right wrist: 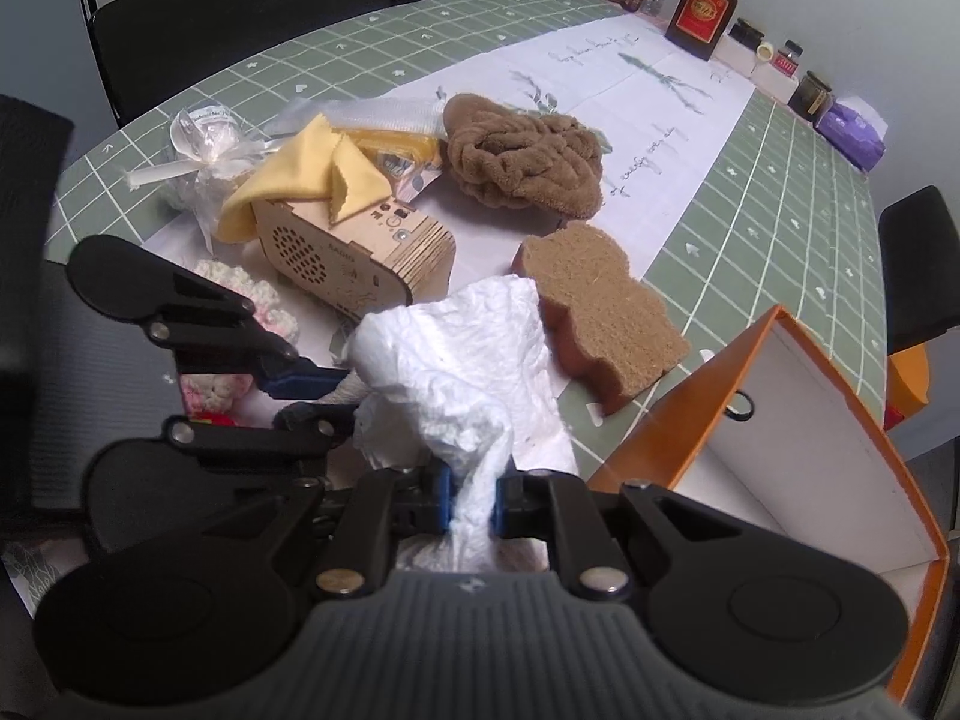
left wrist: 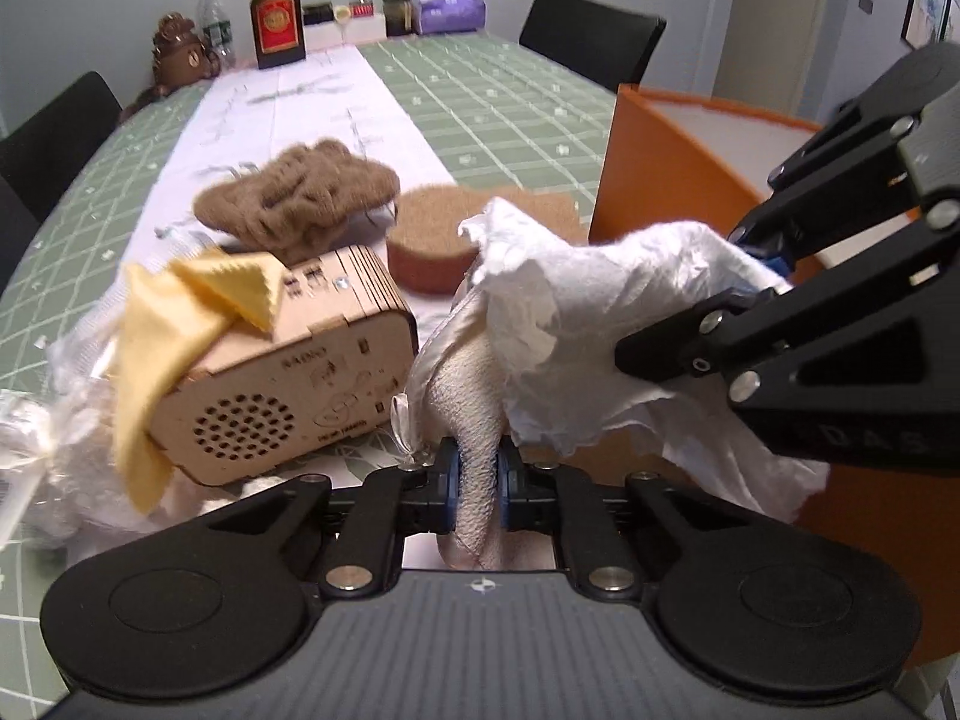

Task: Organize soft objects
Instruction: 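Carry the white sheet and white towel with both tools into the orange box, then open both tools to drop the sheet and towel inside the box, then withdraw both tools from the box back over the table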

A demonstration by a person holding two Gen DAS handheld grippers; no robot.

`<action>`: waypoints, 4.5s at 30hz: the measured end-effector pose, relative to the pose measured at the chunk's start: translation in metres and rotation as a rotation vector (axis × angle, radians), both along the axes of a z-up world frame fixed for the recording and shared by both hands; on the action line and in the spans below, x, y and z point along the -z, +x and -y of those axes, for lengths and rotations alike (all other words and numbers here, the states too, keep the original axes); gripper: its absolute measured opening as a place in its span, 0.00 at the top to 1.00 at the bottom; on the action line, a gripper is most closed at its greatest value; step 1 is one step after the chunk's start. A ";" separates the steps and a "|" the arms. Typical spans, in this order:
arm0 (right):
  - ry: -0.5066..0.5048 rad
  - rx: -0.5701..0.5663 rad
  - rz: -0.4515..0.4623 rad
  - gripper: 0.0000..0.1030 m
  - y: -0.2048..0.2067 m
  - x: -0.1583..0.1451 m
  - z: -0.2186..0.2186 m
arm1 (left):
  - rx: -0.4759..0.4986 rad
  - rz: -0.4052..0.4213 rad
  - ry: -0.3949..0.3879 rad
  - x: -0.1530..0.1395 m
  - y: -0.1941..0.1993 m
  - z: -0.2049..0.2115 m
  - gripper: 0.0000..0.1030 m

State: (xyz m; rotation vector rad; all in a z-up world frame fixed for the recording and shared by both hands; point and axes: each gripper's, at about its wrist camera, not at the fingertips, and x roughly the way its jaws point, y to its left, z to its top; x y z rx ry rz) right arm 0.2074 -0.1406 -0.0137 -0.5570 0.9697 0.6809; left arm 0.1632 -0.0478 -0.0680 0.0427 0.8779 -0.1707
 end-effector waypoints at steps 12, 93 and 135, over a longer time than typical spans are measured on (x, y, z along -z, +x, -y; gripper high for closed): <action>0.110 0.078 0.180 0.91 -0.025 -0.073 0.020 | -0.060 0.170 -0.050 -0.065 -0.043 -0.015 0.87; -0.097 0.343 -0.300 0.86 -0.017 0.049 0.169 | 0.538 -0.217 0.221 -0.024 0.003 0.153 0.83; 0.270 0.366 0.223 0.19 -0.096 -0.072 0.052 | 0.013 0.171 -0.060 -0.103 -0.069 -0.026 0.38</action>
